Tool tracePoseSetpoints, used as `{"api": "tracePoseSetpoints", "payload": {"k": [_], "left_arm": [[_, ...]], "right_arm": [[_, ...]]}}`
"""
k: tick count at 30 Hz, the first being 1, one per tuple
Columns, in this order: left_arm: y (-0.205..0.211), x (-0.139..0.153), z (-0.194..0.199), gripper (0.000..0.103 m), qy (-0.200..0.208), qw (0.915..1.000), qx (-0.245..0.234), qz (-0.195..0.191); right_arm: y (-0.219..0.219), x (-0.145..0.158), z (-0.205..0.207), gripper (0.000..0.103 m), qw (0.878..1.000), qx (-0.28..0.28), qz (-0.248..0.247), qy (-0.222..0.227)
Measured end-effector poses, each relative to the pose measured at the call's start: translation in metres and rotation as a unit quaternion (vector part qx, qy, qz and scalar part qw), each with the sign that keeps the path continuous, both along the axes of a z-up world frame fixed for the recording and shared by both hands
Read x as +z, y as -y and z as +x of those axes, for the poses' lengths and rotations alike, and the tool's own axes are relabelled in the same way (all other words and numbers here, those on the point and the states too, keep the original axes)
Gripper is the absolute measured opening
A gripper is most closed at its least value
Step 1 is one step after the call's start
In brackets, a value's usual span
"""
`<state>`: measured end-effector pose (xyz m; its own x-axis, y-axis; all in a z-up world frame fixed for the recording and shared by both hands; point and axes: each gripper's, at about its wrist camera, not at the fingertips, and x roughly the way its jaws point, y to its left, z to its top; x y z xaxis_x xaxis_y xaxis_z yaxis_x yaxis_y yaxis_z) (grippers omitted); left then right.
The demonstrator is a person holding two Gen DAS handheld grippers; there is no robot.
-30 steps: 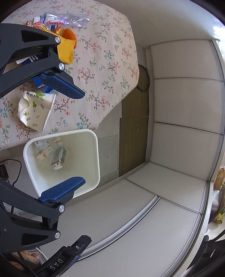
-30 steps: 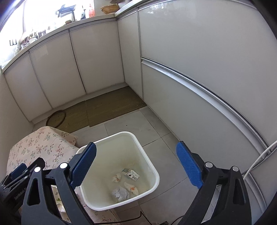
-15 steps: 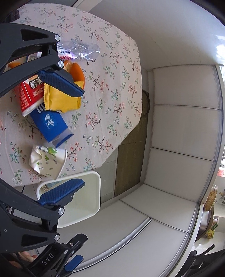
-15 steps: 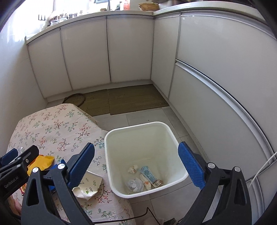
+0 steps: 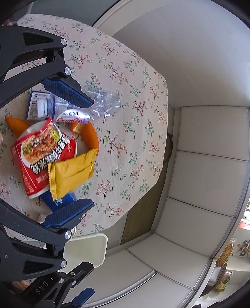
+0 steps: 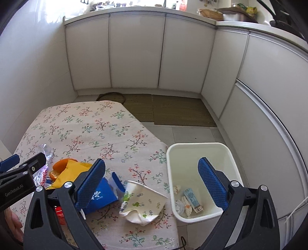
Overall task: Collect trash
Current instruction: 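Move both tools back over the remaining trash on the table, then grasp the yellow snack packet with the right tool while the left tool approaches the plastic bottle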
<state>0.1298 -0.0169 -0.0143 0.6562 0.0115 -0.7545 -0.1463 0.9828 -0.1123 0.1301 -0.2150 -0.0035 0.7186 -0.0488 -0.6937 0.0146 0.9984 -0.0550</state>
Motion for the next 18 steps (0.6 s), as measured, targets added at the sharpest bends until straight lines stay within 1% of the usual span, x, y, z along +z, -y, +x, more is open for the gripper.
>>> {"api": "tracePoseSetpoints", "payload": {"k": [4,9,15,18], "left_arm": [[-0.025,-0.006,0.006,0.091,-0.017,0.9996,0.021,0.008],[-0.056,-0.019,0.017,0.091,-0.04,0.9981,0.047,0.004],[-0.088,-0.044,0.038,0.091,-0.1,0.9924,0.069,-0.02],[-0.102,-0.056,0.048,0.091,-0.123,0.989,0.074,-0.035]], "right_arm": [[-0.027,-0.002,0.002,0.094,1.0,0.029,0.0,-0.003],[-0.055,-0.001,0.005,0.094,0.998,0.057,0.003,-0.003],[-0.076,-0.003,0.013,0.094,0.997,0.078,0.011,-0.013],[-0.083,-0.006,0.017,0.094,0.996,0.082,0.014,-0.02]]}}
